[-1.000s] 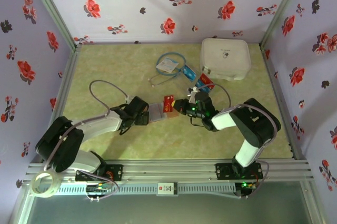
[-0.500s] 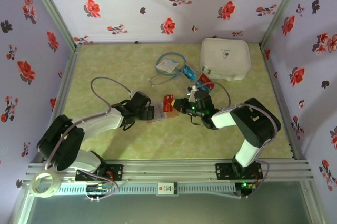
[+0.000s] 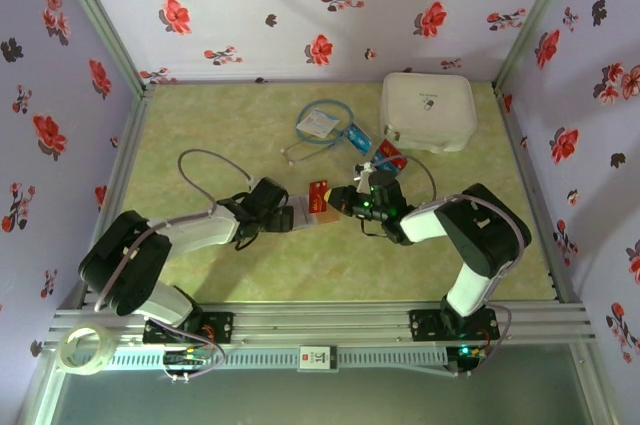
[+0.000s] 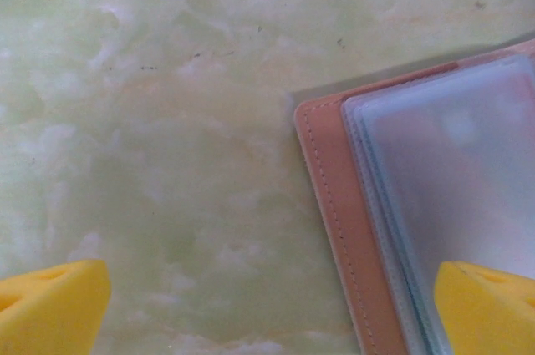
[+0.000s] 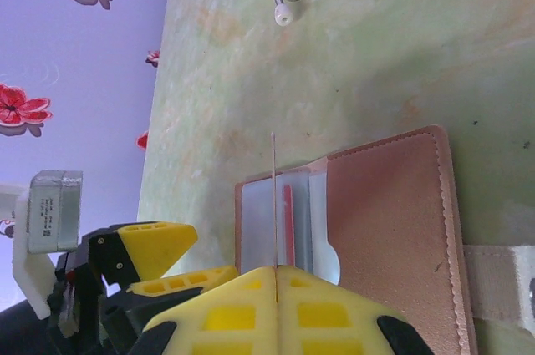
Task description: Put the credit cards into the card holder
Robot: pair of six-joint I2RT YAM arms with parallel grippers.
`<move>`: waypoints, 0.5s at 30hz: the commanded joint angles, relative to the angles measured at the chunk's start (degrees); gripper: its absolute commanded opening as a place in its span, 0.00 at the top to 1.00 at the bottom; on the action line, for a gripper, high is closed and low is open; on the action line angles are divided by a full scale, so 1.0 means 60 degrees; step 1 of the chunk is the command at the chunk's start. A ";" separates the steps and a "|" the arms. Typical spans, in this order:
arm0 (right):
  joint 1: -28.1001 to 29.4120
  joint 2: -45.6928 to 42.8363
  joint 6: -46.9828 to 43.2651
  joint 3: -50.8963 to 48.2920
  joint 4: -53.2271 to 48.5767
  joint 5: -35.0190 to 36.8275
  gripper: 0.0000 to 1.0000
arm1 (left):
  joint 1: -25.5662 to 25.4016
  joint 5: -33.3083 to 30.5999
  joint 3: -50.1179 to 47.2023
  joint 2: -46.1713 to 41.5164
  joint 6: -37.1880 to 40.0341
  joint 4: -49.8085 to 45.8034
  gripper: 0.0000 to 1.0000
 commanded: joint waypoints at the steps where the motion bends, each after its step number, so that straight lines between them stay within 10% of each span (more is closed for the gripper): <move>1: -0.0063 0.0211 -0.0226 0.0195 0.0369 -0.0186 1.00 | -0.0082 -0.0015 -0.0185 0.0078 -0.0099 0.0113 0.00; 15: -0.0176 0.0858 -0.0274 0.0289 0.1202 -0.0755 1.00 | -0.0061 -0.0165 -0.0375 0.0065 -0.0048 -0.0048 0.00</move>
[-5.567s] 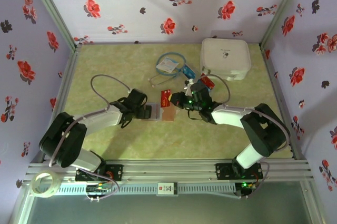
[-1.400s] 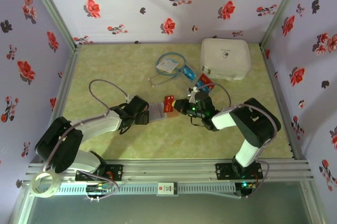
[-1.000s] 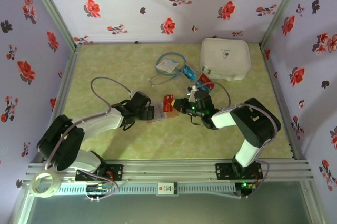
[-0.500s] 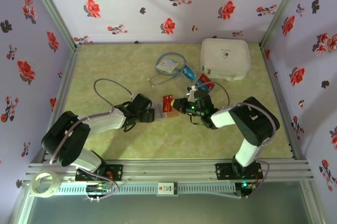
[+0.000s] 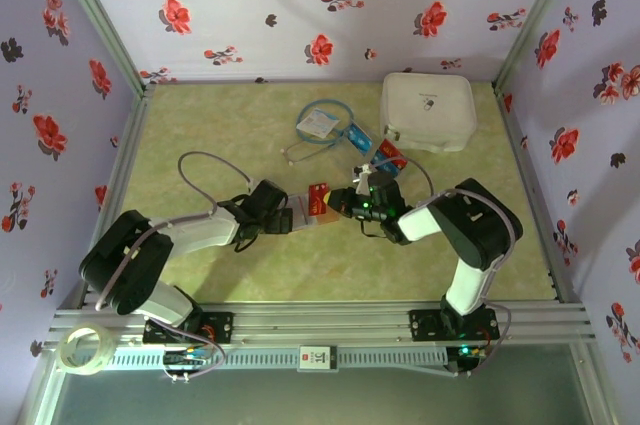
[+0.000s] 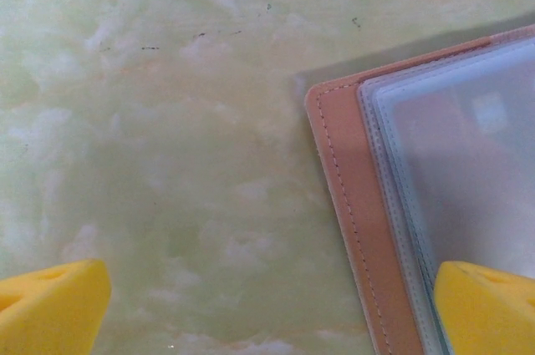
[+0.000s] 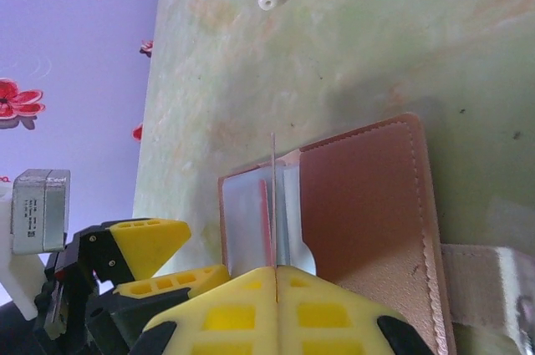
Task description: Put the credit cards into the card holder
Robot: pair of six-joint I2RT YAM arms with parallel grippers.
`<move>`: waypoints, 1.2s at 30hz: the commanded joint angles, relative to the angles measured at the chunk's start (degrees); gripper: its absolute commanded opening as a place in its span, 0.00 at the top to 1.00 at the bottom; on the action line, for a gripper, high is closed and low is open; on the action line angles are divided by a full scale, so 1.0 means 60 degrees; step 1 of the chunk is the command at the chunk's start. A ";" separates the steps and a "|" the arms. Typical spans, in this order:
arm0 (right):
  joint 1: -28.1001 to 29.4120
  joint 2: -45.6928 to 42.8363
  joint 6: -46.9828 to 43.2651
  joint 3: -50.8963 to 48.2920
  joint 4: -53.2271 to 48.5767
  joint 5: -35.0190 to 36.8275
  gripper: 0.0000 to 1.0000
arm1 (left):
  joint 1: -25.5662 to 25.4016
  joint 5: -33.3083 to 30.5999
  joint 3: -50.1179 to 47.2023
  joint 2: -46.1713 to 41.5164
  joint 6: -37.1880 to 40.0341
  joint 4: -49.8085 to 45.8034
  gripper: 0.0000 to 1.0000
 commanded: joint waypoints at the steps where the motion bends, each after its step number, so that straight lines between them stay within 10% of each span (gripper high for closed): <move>1: -0.0093 0.0340 -0.0255 0.0248 0.0858 -0.0444 1.00 | -0.0061 -0.0157 -0.0204 0.0064 -0.0029 -0.0215 0.00; 36: -0.0239 0.1822 0.0261 0.0256 0.2656 -0.1289 1.00 | -0.0068 -0.0196 -0.0099 0.0157 0.0015 -0.0311 0.00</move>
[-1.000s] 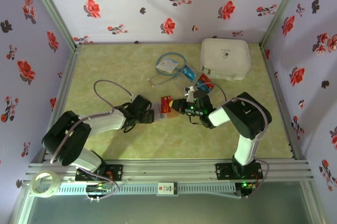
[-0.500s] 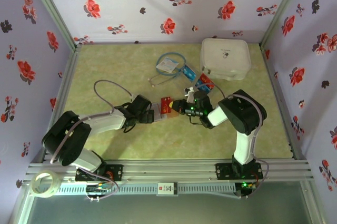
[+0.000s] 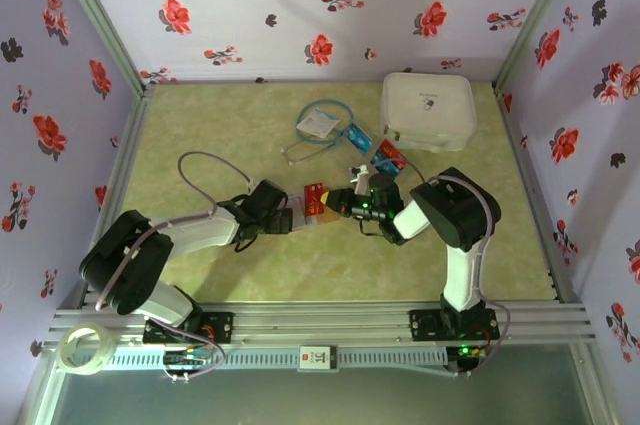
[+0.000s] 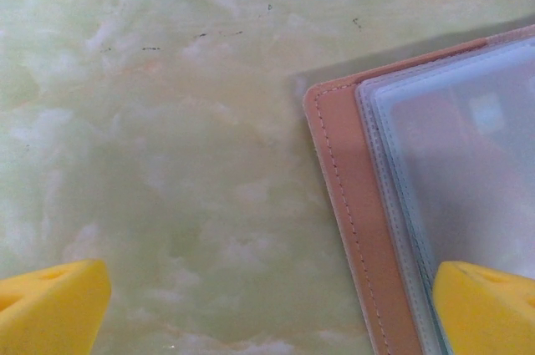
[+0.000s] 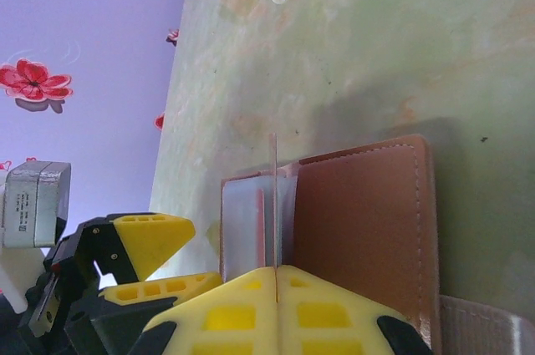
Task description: Put the credit cards into the card holder
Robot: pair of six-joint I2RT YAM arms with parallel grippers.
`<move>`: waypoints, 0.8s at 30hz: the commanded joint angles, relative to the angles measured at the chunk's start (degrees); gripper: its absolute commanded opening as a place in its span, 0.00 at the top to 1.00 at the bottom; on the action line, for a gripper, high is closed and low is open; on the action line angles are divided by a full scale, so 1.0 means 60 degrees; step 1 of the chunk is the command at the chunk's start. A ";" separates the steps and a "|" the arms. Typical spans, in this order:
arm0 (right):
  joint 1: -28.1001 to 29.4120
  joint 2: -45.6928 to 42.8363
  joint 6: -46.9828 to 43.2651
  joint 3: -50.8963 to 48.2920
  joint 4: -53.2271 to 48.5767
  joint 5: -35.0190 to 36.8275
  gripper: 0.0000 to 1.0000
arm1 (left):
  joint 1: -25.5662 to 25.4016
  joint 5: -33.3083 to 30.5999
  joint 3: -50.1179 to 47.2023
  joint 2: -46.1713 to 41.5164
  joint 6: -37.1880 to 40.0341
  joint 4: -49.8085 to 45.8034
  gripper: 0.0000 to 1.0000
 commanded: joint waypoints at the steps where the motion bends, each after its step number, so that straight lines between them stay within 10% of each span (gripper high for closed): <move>1: -0.0006 0.0222 0.0217 0.0117 0.0567 -0.0328 1.00 | -0.0061 -0.0188 -0.0105 0.0155 0.0013 -0.0311 0.00; 24: -0.0087 0.0462 0.0545 -0.0036 0.1029 -0.0356 1.00 | -0.0061 -0.0148 0.0412 -0.0269 0.0116 -0.0677 0.00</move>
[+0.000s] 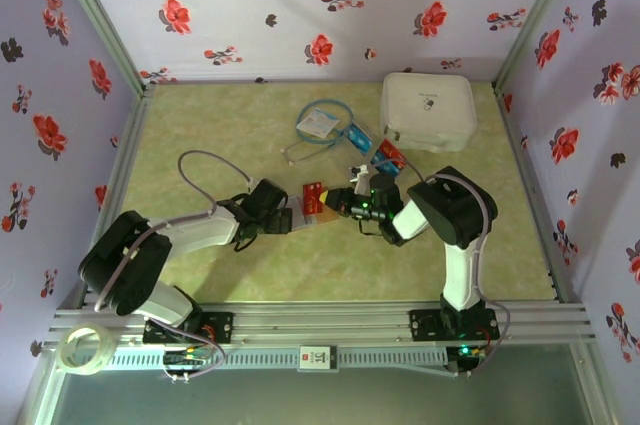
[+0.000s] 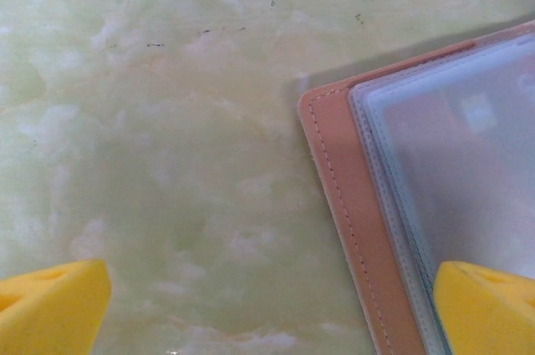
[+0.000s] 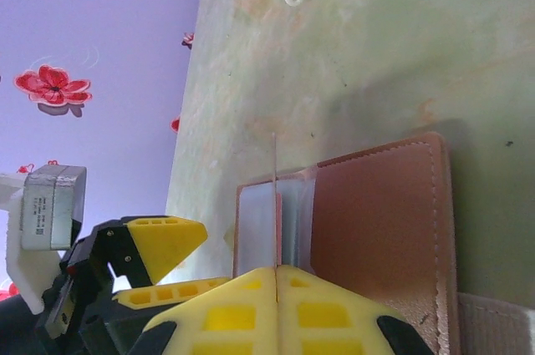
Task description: Put the credit cards into the card holder
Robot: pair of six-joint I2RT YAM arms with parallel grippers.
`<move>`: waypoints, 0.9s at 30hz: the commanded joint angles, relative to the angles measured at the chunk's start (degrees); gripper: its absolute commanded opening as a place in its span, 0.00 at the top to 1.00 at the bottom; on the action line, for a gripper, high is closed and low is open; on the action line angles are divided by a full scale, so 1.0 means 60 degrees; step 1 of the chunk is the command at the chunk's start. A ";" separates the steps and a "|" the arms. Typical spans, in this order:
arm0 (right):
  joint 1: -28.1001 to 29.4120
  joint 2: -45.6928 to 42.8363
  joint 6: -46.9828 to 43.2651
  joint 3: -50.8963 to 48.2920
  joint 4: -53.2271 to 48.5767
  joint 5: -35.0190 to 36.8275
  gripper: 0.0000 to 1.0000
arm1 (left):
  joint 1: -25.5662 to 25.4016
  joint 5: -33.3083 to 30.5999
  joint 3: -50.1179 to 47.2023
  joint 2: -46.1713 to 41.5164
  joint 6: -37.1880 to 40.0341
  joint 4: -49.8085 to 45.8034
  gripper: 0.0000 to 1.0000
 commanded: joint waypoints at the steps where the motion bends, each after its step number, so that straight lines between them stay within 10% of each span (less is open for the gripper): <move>1: -0.0068 0.0226 0.0171 -0.0026 0.0444 -0.0186 1.00 | -0.0061 -0.0154 0.0293 -0.0229 0.0113 -0.0355 0.00; 27: -0.0347 0.0471 0.0216 -0.0127 0.0660 -0.0332 1.00 | -0.0047 -0.0276 0.0033 0.0279 0.0035 -0.0123 0.00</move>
